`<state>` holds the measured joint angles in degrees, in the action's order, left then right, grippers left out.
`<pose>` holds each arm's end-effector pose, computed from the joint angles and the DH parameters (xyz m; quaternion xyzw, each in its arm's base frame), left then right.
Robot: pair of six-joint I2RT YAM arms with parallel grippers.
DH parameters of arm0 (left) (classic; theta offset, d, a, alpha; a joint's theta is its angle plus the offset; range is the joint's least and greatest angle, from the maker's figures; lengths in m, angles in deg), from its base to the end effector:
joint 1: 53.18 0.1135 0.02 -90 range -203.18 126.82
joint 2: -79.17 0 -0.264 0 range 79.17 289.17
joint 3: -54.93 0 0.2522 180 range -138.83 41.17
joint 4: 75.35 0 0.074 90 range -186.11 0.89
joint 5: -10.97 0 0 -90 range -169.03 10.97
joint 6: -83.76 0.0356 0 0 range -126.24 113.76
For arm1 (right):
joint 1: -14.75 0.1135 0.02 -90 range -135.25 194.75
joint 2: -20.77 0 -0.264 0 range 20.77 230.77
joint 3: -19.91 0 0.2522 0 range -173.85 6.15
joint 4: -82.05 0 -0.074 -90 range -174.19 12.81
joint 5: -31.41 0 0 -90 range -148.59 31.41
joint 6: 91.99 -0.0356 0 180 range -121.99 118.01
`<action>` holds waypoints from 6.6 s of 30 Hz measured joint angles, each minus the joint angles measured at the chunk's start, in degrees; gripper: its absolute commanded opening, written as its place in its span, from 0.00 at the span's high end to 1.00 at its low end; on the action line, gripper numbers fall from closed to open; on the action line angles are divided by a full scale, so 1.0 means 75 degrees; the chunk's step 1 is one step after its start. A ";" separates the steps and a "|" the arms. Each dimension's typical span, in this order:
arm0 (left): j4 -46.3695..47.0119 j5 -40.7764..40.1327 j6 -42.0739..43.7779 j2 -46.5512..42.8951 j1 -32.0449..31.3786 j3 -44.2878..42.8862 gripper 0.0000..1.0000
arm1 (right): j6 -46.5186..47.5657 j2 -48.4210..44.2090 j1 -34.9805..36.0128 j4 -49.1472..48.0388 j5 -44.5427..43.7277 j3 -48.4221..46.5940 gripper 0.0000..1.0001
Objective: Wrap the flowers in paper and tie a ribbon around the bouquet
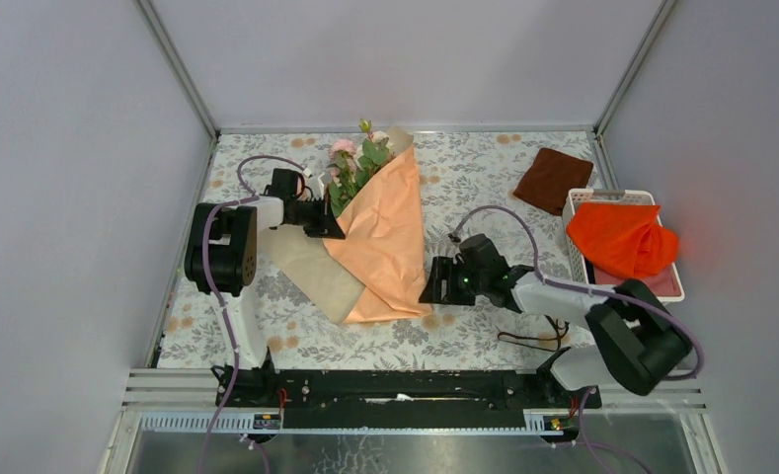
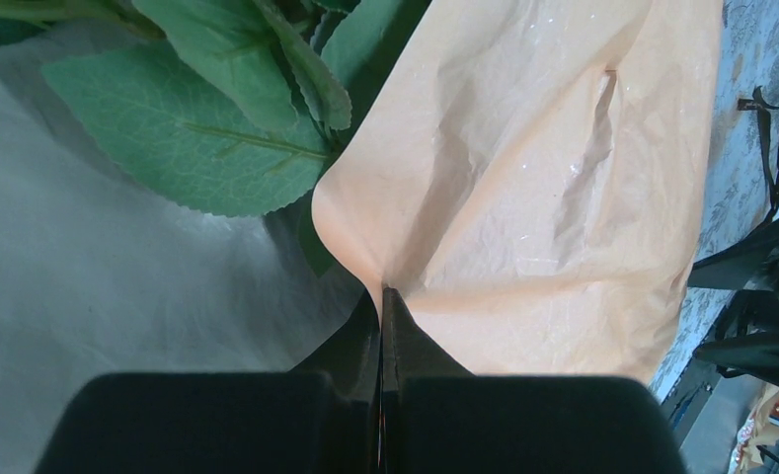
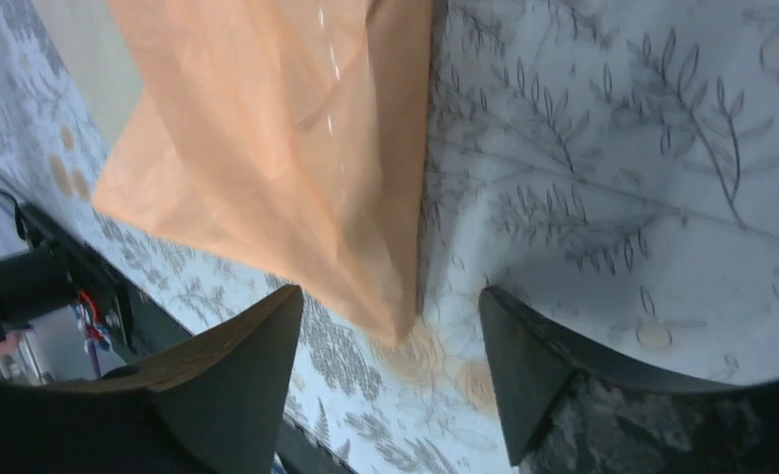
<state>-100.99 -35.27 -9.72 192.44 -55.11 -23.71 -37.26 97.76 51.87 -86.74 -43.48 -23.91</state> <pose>0.3802 -0.0374 0.1261 0.0835 0.8981 -0.3710 0.2208 0.1930 0.1577 0.1569 -0.0657 0.9129 0.3248 0.2386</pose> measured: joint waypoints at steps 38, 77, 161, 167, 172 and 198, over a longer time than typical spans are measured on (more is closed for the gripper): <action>-0.0070 0.0061 -0.0291 0.0163 -0.0321 -0.0131 1.00 | 0.0743 0.2261 0.1300 0.0405 0.1157 -0.2748 1.00; -0.0070 0.0181 -0.0297 0.0251 -0.0286 -0.0204 0.92 | 0.0860 0.3835 0.1125 -0.0382 0.1061 -0.4651 1.00; -0.1676 0.0629 -0.0662 0.1571 -0.1886 -0.3037 1.00 | -0.0968 0.4103 0.1326 -0.2658 -0.0673 -0.2903 1.00; -0.1641 0.0294 -0.0562 0.1635 -0.1953 -0.3031 1.00 | -0.1017 0.2460 0.1352 -0.1591 -0.0909 -0.2279 0.88; -0.1629 0.0227 -0.0431 0.1635 -0.1958 -0.3002 1.00 | -0.0685 0.0545 0.1099 -0.0291 -0.1510 -0.1754 0.43; -0.1588 -0.0152 -0.0819 -0.0198 -0.2801 -0.3092 1.00 | 0.0533 0.3206 -0.0134 -0.1309 0.0793 -0.2119 1.00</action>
<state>-112.90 -36.40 -15.87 190.95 -76.11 -46.91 -33.26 121.81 50.87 -96.55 -37.53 -39.80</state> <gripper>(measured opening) 0.006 0.011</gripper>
